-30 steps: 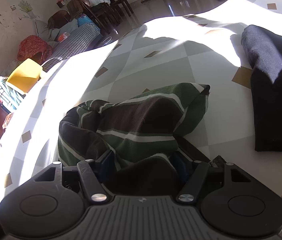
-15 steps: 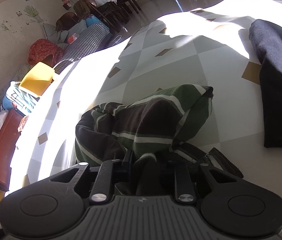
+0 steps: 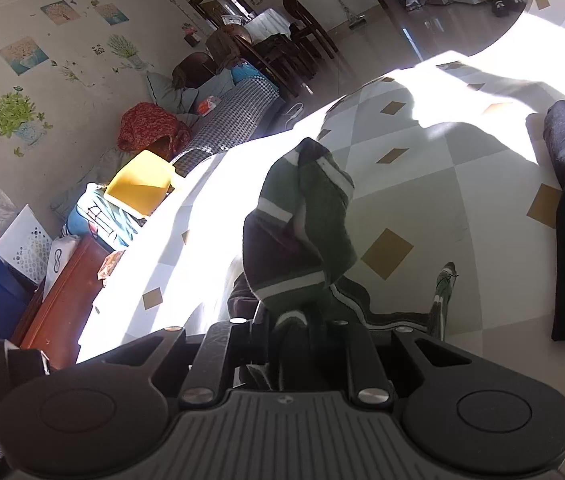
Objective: Fold clothes
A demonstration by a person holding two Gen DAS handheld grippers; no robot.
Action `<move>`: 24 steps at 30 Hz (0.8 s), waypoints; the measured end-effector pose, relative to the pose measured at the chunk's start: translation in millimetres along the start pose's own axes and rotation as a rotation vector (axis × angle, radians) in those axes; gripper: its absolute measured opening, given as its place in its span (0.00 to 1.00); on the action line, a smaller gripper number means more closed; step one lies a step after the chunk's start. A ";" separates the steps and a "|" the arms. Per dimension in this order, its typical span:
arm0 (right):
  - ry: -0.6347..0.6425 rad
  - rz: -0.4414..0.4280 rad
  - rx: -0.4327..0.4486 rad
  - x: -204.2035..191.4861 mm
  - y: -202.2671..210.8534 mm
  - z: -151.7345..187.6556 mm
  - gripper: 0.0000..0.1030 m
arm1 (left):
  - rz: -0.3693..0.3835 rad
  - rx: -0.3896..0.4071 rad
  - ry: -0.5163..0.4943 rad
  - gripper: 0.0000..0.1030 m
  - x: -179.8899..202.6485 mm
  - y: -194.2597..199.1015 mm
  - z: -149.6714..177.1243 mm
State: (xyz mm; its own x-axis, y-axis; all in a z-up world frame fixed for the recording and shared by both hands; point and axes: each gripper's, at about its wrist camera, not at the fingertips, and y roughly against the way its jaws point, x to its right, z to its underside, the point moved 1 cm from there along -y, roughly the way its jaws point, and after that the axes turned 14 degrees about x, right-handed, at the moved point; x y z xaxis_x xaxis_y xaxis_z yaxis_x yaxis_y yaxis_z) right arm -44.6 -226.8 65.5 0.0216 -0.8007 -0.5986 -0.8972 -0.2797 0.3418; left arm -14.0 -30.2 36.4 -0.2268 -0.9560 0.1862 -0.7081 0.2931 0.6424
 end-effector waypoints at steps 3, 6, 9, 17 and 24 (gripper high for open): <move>-0.018 -0.020 0.018 -1.6 4.4 -6.5 0.16 | 0.028 0.014 0.008 0.51 10.1 2.2 -9.8; -0.021 -0.035 0.047 -3.1 10.2 -14.5 0.16 | 0.048 0.028 -0.005 0.51 21.7 5.0 -17.2; -0.032 -0.047 0.066 -3.5 14.7 -21.2 0.16 | 0.063 0.033 -0.004 0.51 28.9 7.1 -21.7; -0.024 -0.077 0.079 -7.8 19.4 -25.2 0.17 | 0.075 0.049 -0.007 0.53 33.9 15.9 -23.4; -0.020 -0.081 0.030 -8.3 9.9 -17.1 0.16 | 0.034 0.017 0.038 0.65 12.9 14.3 -13.9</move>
State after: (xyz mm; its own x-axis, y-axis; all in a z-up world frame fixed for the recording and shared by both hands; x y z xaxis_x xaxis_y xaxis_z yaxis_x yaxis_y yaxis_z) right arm -46.2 -231.9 86.2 0.0863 -0.7652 -0.6380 -0.9057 -0.3271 0.2698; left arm -17.8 -38.6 58.3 -0.2259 -0.9451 0.2361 -0.7119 0.3256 0.6222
